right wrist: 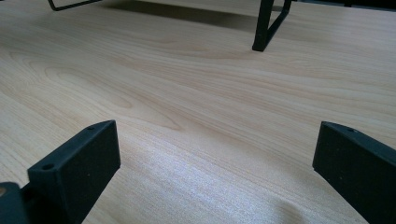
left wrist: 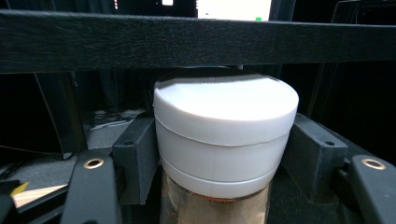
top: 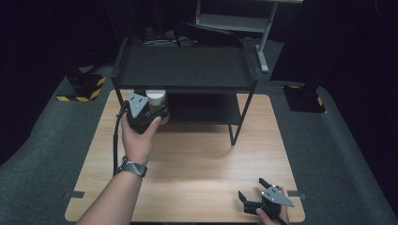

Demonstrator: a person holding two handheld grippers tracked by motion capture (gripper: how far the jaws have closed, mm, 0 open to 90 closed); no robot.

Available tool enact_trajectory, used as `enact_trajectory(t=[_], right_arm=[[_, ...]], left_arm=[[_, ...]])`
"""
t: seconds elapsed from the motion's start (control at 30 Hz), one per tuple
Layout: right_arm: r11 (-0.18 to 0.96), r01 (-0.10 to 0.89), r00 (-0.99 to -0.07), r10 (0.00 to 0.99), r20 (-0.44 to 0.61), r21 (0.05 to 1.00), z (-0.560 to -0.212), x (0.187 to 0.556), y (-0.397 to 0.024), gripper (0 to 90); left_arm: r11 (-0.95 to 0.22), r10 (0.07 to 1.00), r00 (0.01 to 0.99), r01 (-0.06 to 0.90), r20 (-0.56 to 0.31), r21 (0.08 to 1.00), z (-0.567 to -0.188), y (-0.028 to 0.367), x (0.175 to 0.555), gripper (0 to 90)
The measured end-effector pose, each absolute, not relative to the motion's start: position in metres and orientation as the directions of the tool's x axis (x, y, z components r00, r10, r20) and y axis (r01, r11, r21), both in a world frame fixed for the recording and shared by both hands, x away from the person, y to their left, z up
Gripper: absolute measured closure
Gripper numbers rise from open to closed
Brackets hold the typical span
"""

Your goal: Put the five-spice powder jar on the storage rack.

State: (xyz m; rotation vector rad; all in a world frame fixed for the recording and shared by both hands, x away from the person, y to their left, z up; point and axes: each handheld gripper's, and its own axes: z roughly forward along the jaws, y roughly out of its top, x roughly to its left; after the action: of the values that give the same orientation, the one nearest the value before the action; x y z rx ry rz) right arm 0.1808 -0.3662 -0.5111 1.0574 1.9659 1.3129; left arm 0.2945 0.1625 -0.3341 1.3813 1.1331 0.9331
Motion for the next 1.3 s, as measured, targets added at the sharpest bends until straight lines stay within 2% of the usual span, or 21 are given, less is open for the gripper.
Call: enact_trajectory(t=[0.5,1.1,1.3], right_arm=[[0.219,0.3,-0.554,0.832,-0.017,0.928,-0.512,0.181,-0.368,0.3],[0.218,0.299,-0.557,0.831,-0.016,0.929,-0.512,0.181,-0.368,0.3],[0.218,0.299,-0.556,0.831,-0.016,0.929,-0.512,0.181,-0.368,0.3]], left_arm=[[0.027,0.981,0.188,0.15,-0.056,0.988,-0.335,0.154,0.323,33.7],[0.005,0.981,0.192,0.148,-0.034,0.989,-0.335,0.153,0.327,31.0],[0.026,0.981,0.186,0.145,-0.053,0.989,-0.331,0.152,0.324,13.5]])
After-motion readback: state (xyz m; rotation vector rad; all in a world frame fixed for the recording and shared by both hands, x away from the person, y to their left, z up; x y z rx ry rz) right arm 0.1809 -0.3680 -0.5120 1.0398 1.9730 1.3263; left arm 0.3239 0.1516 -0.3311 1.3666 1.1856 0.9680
